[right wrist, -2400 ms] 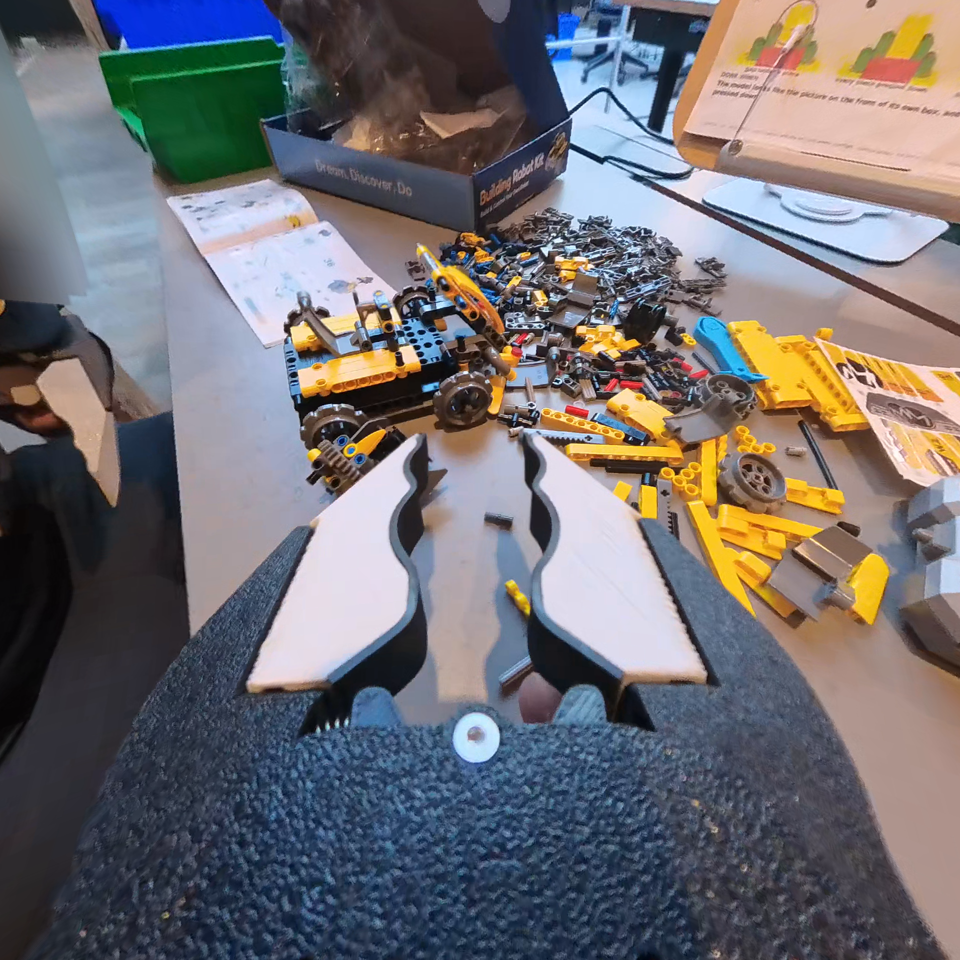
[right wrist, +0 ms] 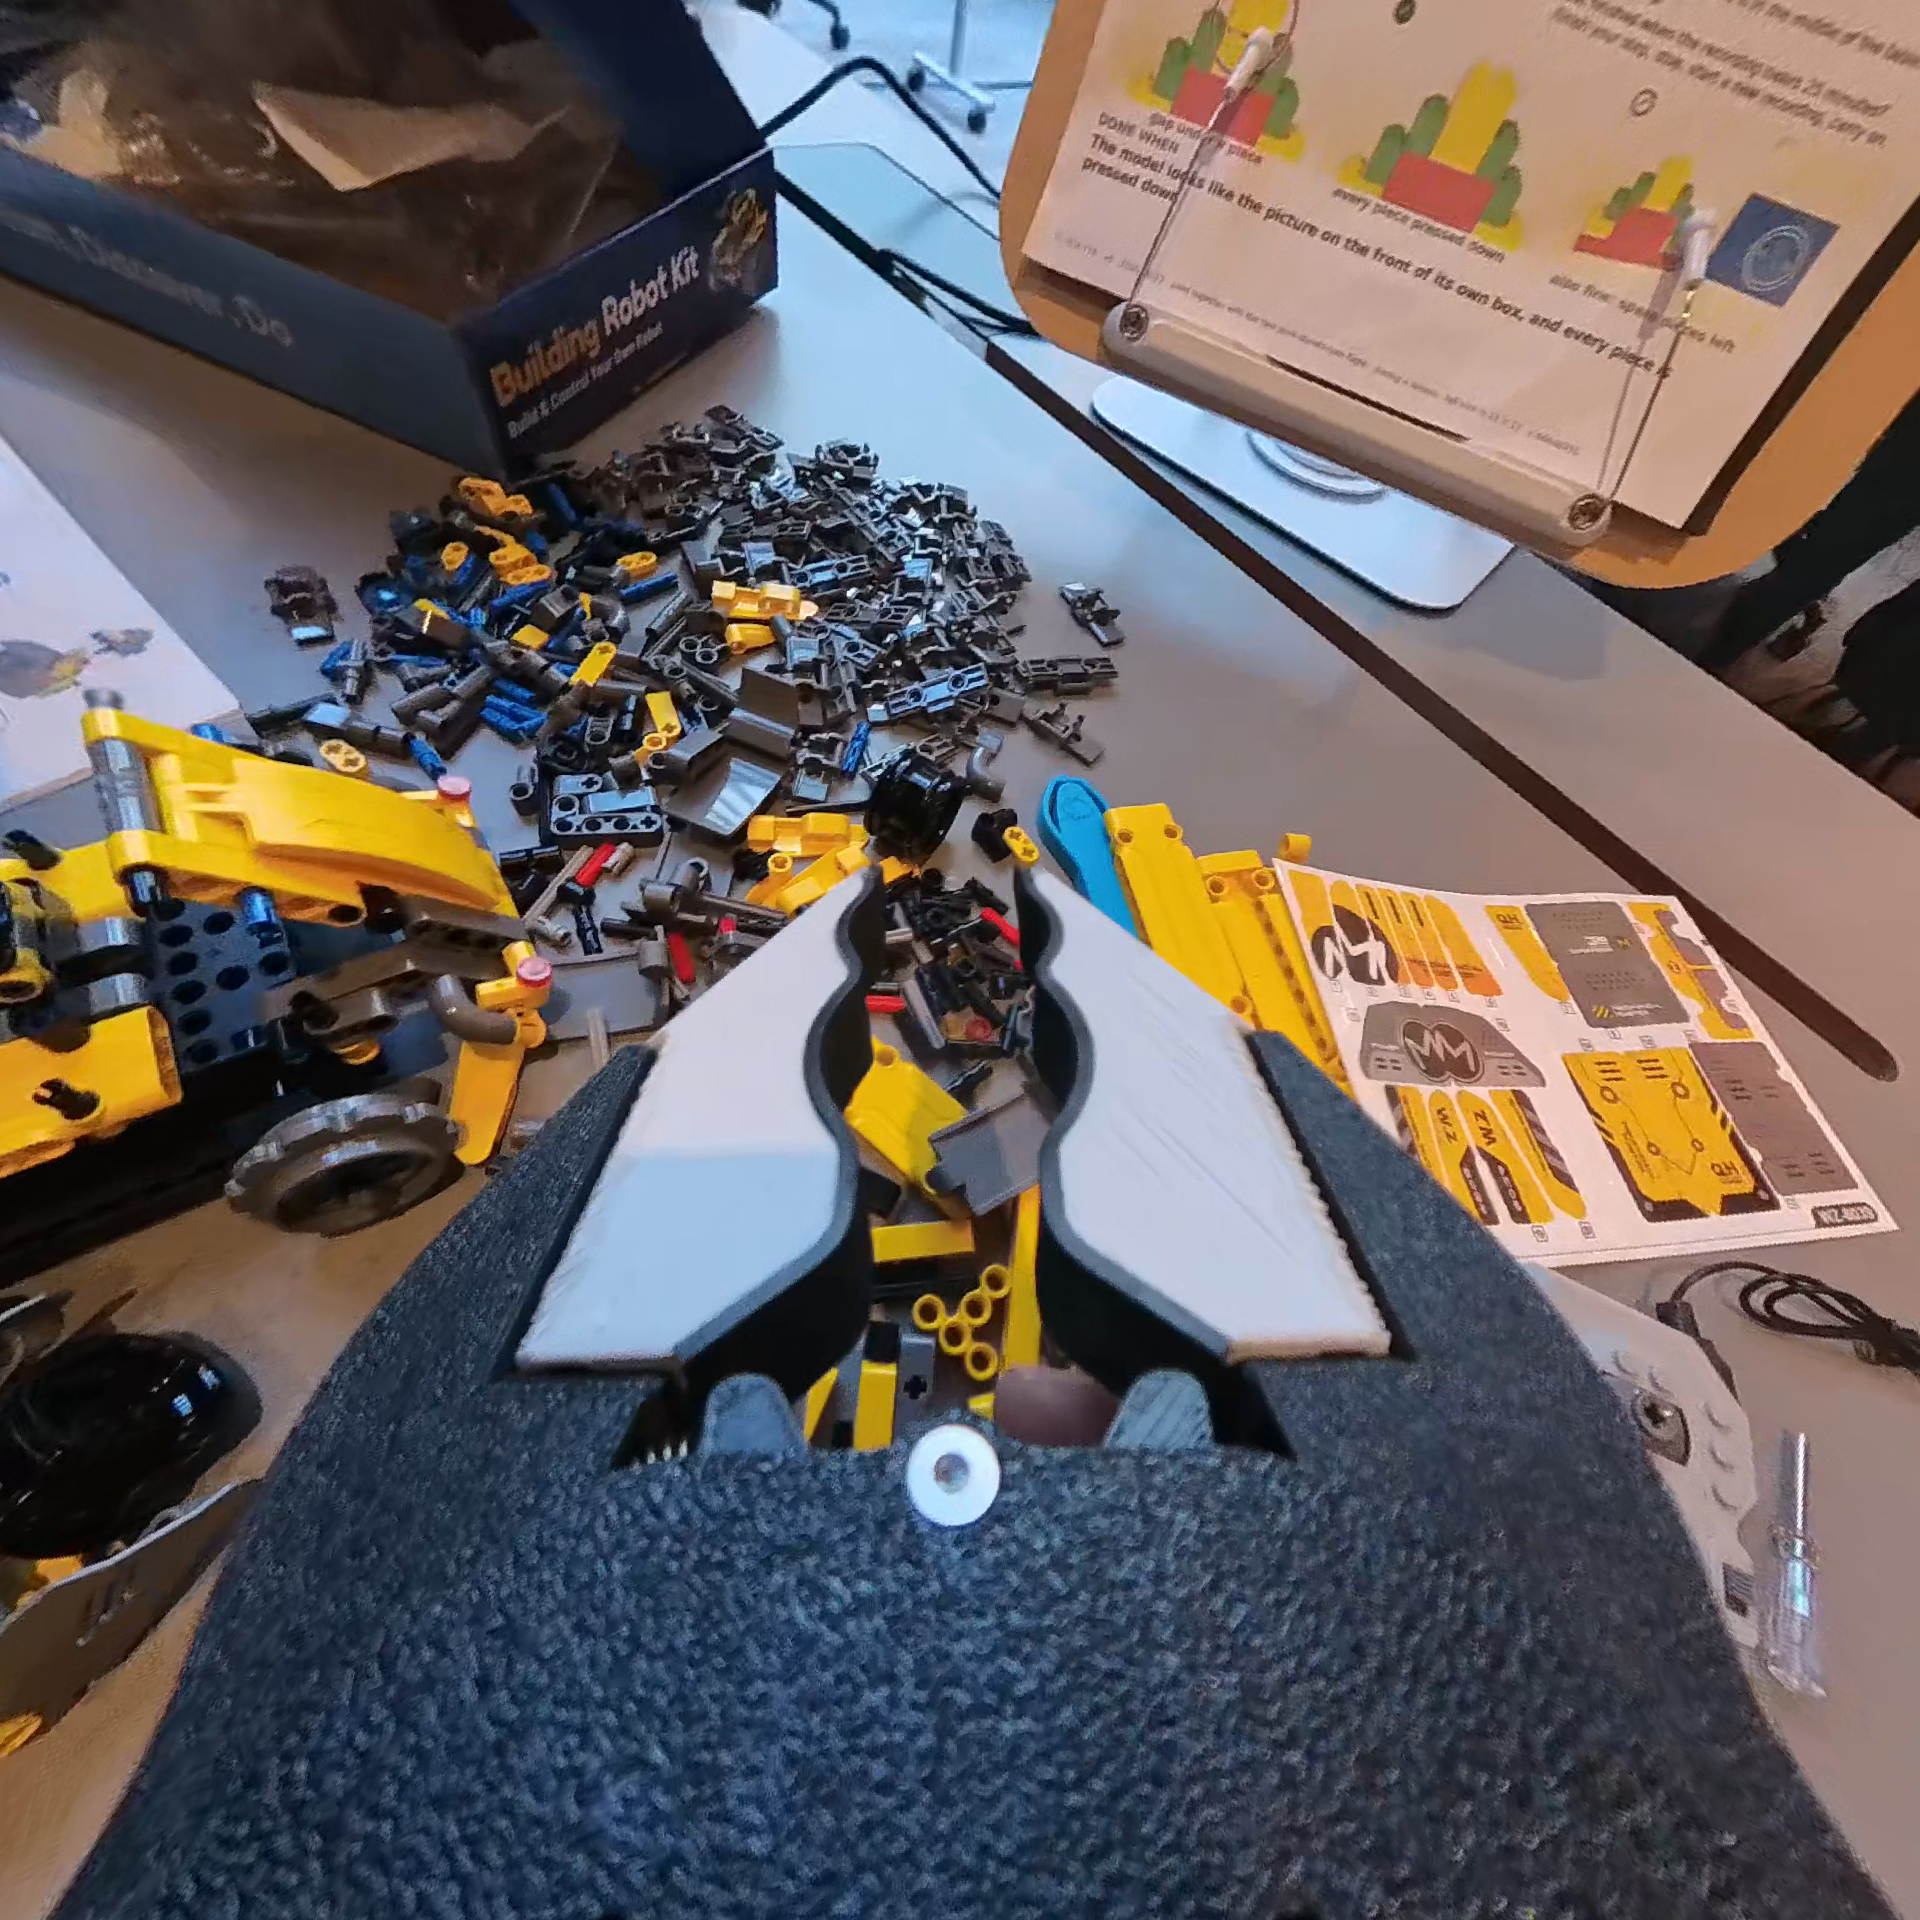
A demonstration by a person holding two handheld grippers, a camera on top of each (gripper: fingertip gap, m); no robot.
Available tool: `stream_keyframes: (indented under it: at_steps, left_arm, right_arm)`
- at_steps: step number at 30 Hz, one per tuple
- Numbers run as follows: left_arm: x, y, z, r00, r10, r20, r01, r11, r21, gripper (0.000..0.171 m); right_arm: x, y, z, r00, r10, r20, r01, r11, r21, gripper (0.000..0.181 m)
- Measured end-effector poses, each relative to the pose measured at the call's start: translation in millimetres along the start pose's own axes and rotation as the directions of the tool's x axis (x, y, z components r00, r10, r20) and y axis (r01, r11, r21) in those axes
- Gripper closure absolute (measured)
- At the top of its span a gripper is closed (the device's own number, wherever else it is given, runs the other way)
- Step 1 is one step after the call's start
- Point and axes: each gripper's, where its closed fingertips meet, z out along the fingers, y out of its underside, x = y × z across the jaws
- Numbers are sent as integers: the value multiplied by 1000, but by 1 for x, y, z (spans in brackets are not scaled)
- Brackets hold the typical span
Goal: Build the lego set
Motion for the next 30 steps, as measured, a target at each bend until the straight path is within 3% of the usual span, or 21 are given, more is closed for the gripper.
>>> stream_keyframes:
  at_steps: [5,10,16,21,27,30]
  left_arm:
    - [-31,2,-5,992,-26,125,28,1000,-12,171]
    - [-36,-3,-22,984,-86,156,81,996,38,160]
    - [-57,-3,-28,966,22,258,15,990,-140,143]
    - [-115,-25,-32,915,233,330,-104,925,-364,138]
    - [-166,-65,-6,916,232,326,-83,907,-413,136]
    - [-193,-66,9,894,302,330,-113,866,-488,136]
  right_arm:
    - [-4,-8,-4,998,54,41,-57,995,81,161]
    - [-6,2,-1,1000,-12,11,11,998,59,161]
    - [-8,5,-8,1000,-25,-8,26,997,77,160]
    - [-8,-2,-13,1000,20,12,-21,992,121,161]
    - [3,-1,-19,999,22,-44,-16,992,126,160]
    - [7,0,-20,997,69,-43,-63,989,130,160]
